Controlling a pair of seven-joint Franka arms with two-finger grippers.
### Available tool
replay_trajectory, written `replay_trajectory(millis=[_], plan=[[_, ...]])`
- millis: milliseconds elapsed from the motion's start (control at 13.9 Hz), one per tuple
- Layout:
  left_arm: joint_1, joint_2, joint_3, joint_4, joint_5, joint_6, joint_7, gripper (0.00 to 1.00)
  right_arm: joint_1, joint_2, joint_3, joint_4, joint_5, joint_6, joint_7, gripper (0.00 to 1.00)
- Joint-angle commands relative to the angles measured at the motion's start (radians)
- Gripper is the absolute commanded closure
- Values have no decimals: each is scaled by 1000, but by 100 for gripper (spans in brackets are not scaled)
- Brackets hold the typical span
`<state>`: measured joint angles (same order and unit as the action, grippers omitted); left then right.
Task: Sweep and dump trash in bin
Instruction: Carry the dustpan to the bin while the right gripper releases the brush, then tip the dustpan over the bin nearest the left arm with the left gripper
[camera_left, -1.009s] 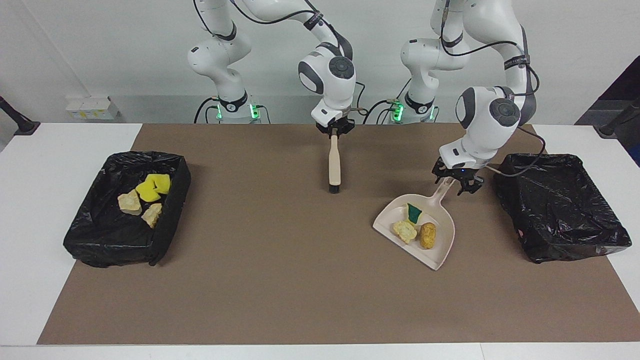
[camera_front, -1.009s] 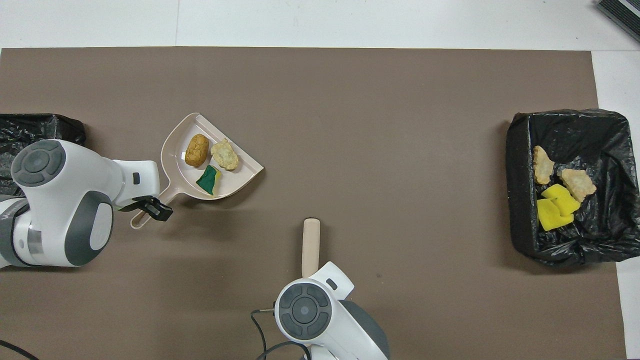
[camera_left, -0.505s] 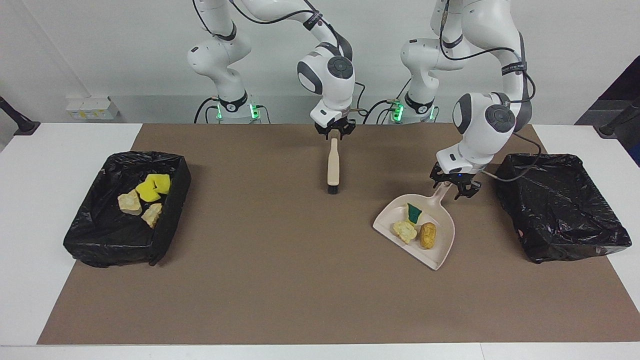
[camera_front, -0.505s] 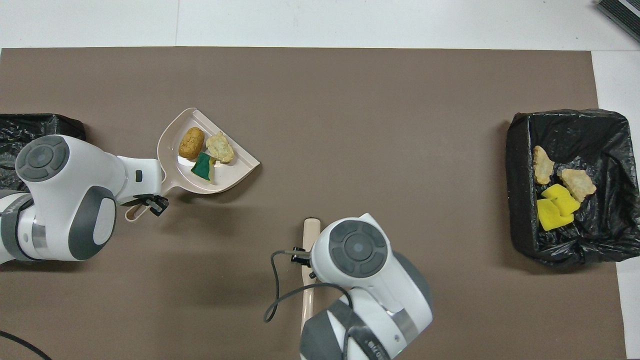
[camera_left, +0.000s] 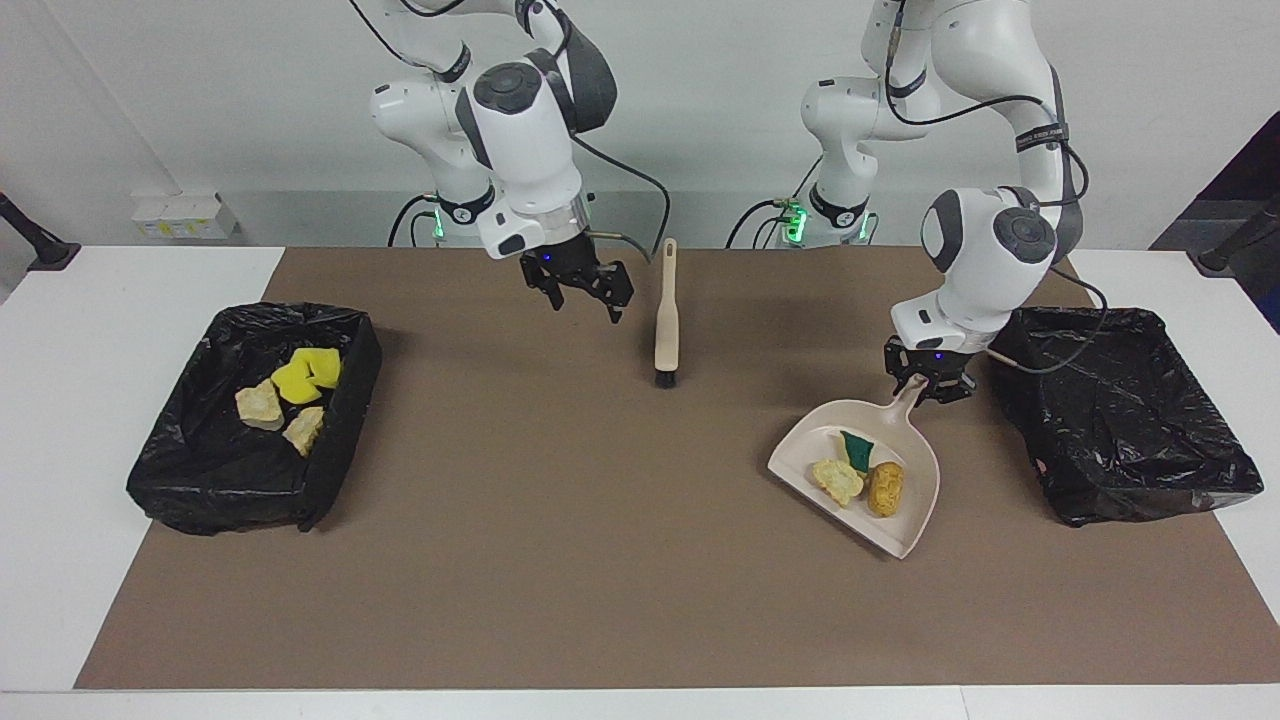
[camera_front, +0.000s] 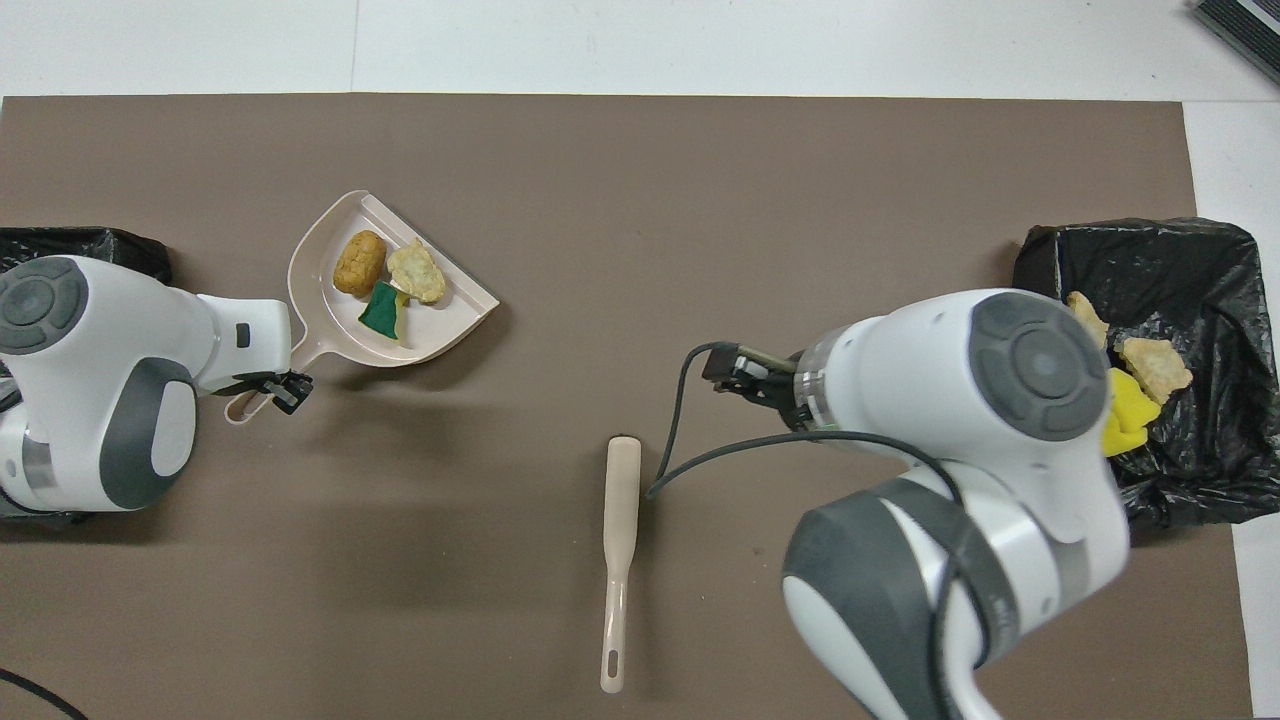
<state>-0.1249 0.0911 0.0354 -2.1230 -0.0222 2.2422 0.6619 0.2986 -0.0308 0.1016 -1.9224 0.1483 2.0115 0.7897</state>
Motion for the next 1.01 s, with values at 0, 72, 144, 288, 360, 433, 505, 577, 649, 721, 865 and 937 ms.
replay_trajectory(millis=[0,72,144,288,360,433,505,577,649,721,865,937], plan=[[60,-25,-6,38,-10,1,57,100,-105,-23,4,90,-73,-127,-91,0],[88,-31,-5,58,-22,-9,82,100,-136,-26,1,133,-129,-161,-115,0],[120,-40,-5,89,-44,-39,97,100,-165,-21,0,185,-162,-218,-153,0],[180,-40,-2,177,-80,-177,100,100,-197,-6,-3,291,-191,-354,-281,0],[207,-39,-2,216,-113,-228,96,100,-234,-6,-3,319,-193,-388,-340,0],[229,-39,0,242,-116,-258,94,100,-266,-8,-2,338,-197,-398,-387,0],[247,-42,1,261,-113,-280,88,100,-285,-6,-3,362,-200,-419,-438,0],[283,-43,12,285,-113,-315,90,100,-297,-1,-3,397,-210,-472,-479,0],[316,-47,15,319,-119,-376,90,100,-312,14,-2,436,-219,-506,-504,0],[376,-45,17,352,-120,-429,99,100,-317,28,-2,459,-214,-520,-514,0],[456,-33,17,411,-122,-504,116,100,-319,32,-2,457,-201,-519,-518,0],[508,-31,17,431,-117,-544,148,100,-325,35,-2,459,-200,-519,-524,0]])
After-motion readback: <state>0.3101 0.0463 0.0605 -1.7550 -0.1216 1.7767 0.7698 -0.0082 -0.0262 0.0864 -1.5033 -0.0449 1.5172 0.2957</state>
